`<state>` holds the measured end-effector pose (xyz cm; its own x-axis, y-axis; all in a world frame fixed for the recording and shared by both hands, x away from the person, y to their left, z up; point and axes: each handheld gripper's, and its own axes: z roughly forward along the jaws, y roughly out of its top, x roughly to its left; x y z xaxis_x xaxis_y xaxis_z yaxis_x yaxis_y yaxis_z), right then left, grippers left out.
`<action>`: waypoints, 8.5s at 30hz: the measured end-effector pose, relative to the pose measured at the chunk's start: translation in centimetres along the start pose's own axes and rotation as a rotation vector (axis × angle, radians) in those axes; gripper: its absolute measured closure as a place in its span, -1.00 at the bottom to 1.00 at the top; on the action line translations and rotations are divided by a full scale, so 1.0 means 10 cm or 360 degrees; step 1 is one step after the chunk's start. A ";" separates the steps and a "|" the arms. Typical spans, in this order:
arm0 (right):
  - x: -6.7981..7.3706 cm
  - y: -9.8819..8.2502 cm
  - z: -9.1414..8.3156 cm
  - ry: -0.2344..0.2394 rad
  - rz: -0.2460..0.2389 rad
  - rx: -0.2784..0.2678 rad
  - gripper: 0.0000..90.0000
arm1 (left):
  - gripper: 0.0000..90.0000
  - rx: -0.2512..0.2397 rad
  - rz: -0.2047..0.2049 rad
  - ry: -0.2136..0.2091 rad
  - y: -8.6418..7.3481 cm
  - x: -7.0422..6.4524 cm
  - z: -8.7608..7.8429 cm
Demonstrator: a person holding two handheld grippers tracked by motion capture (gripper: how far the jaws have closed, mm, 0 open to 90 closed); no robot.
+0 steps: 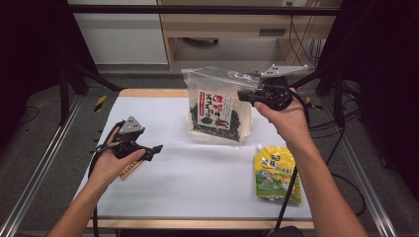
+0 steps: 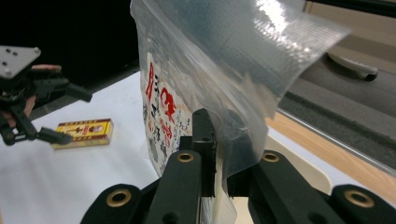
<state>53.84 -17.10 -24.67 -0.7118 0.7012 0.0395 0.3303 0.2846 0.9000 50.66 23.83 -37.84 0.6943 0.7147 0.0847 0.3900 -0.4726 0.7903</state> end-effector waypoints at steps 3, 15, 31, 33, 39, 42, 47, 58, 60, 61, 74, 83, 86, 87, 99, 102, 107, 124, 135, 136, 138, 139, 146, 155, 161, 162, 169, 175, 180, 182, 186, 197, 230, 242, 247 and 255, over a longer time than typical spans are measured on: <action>-0.02 0.03 -0.02 -0.0053 0.0044 -0.0054 0.89 | -0.85 0.0005 0.0009 0.0038 -0.06 0.00 0.02; -0.03 0.16 0.01 -0.0281 0.0143 -0.0149 0.89 | -0.85 -0.0039 -0.0085 0.0058 -0.35 0.03 0.10; -0.11 0.32 0.30 -0.0409 0.0269 -0.0216 0.89 | -0.85 -0.0003 -0.0096 0.0083 -0.58 0.01 0.07; -0.10 0.32 0.32 -0.0413 0.0271 -0.0217 0.89 | -0.85 -0.0001 -0.0093 0.0084 -0.59 0.01 0.07; -0.08 0.31 0.37 -0.0422 0.0275 -0.0203 0.89 | -0.85 -0.0012 -0.0100 0.0088 -0.59 0.02 0.07; -0.08 0.31 0.41 -0.0457 0.0264 -0.0194 0.89 | -0.85 -0.0010 -0.0104 0.0088 -0.60 0.03 0.05; -0.08 0.29 0.46 -0.0470 0.0278 -0.0176 0.89 | -0.85 -0.0013 -0.0107 0.0085 -0.60 0.02 0.06; -0.09 0.16 0.70 -0.0480 0.0327 -0.0136 0.89 | -0.85 -0.0010 -0.0102 0.0077 -0.61 0.03 0.07; -0.08 0.14 0.72 -0.0480 0.0335 -0.0133 0.89 | -0.85 -0.0010 -0.0103 0.0076 -0.61 0.03 0.07; -0.09 0.13 0.74 -0.0476 0.0339 -0.0134 0.89 | -0.85 -0.0009 -0.0107 0.0075 -0.61 0.02 0.07; -0.06 -0.04 0.91 -0.0445 0.0378 -0.0133 0.88 | -0.85 -0.0002 -0.0101 0.0072 -0.61 0.02 0.08; -0.06 -0.16 0.96 -0.0422 0.0392 -0.0118 0.88 | -0.84 0.0004 -0.0097 0.0074 -0.62 0.01 0.09; -0.05 -0.20 0.99 -0.0417 0.0381 -0.0100 0.88 | -0.85 0.0006 -0.0098 0.0075 -0.62 0.01 0.09; -0.05 -0.21 0.99 -0.0417 0.0379 -0.0096 0.87 | -0.85 0.0007 -0.0097 0.0074 -0.62 0.01 0.09; -0.06 -0.31 1.00 -0.0409 0.0388 -0.0091 0.87 | -0.85 0.0015 -0.0093 0.0072 -0.62 0.00 0.10; -0.08 -0.33 0.99 -0.0382 0.0395 -0.0109 0.84 | -0.85 0.0013 -0.0094 0.0075 -0.62 0.00 0.10; -0.10 -0.35 0.97 -0.0343 0.0406 -0.0124 0.79 | -0.84 0.0024 -0.0089 0.0075 -0.62 0.00 0.10; -0.08 -0.38 0.82 -0.0311 0.0295 -0.0186 0.06 | -0.84 0.0026 -0.0084 0.0076 -0.63 0.00 0.10; -0.03 -0.51 0.49 -0.0312 0.0169 -0.0186 -0.28 | -0.84 0.0033 -0.0081 0.0076 -0.63 0.00 0.11; -0.03 -0.53 0.46 -0.0311 0.0161 -0.0174 -0.31 | -0.84 0.0040 -0.0073 0.0079 -0.63 0.00 0.12; -0.04 -0.56 0.40 -0.0310 0.0159 -0.0141 -0.36 | -0.84 0.0037 -0.0075 0.0079 -0.63 -0.01 0.12; -0.04 -0.56 0.40 -0.0310 0.0159 -0.0141 -0.36 | -0.84 0.0037 -0.0075 0.0079 -0.63 -0.01 0.12; -0.08 -0.74 0.19 -0.0312 0.0112 -0.0073 -0.45 | -0.84 0.0044 -0.0068 0.0079 -0.64 -0.02 0.12; -0.32 -1.08 -0.07 -0.0391 0.0153 0.0033 -0.52 | -0.84 0.0044 -0.0053 0.0083 -0.63 -0.04 0.11; -0.58 -1.43 -0.19 -0.0396 0.0262 0.0126 -0.63 | -0.84 0.0054 -0.0033 0.0081 -0.65 -0.09 0.10; -0.62 -1.49 -0.20 -0.0399 0.0271 0.0137 -0.60 | -0.84 0.0054 -0.0033 0.0081 -0.65 -0.09 0.10; -0.83 -1.86 -0.27 -0.0442 0.0360 0.0228 -0.45 | -0.84 0.0070 0.0009 0.0068 -0.67 -0.17 0.09; -1.02 -2.18 -0.32 -0.0469 0.0434 0.0275 -0.43 | -0.84 0.0099 0.0031 0.0057 -0.70 -0.21 0.12; -1.12 -2.31 -0.30 -0.0437 0.0463 0.0313 -0.44 | -0.84 0.0111 0.0029 0.0060 -0.71 -0.20 0.13; -1.15 -2.35 -0.28 -0.0419 0.0480 0.0330 -0.43 | -0.84 0.0116 0.0019 0.0062 -0.72 -0.20 0.14; -1.20 -2.42 -0.25 -0.0386 0.0517 0.0364 -0.42 | -0.84 0.0131 0.0025 0.0052 -0.73 -0.21 0.15; -1.27 -2.53 -0.20 -0.0338 0.0569 0.0427 -0.35 | -0.84 0.0142 0.0031 0.0048 -0.74 -0.22 0.18; -0.82 -2.42 -0.39 -0.0306 0.0329 0.0400 0.21 | -0.84 0.0146 0.0050 0.0047 -0.72 -0.23 0.17; -0.85 -2.46 -0.32 -0.0390 0.0290 0.0495 0.51 | -0.84 0.0151 0.0058 0.0047 -0.72 -0.24 0.18; -0.86 -2.46 -0.30 -0.0406 0.0283 0.0531 0.69 | -0.84 0.0154 0.0053 0.0042 -0.72 -0.25 0.19; -0.81 -2.45 -0.25 -0.0427 0.0217 0.0574 0.86 | -0.84 0.0158 0.0058 0.0043 -0.72 -0.24 0.19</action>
<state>49.95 -31.36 -45.98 -0.4771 0.8788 -0.0097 0.6378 0.3538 0.6841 47.29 24.53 -44.87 0.6930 0.7092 0.1296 0.4238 -0.5462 0.7225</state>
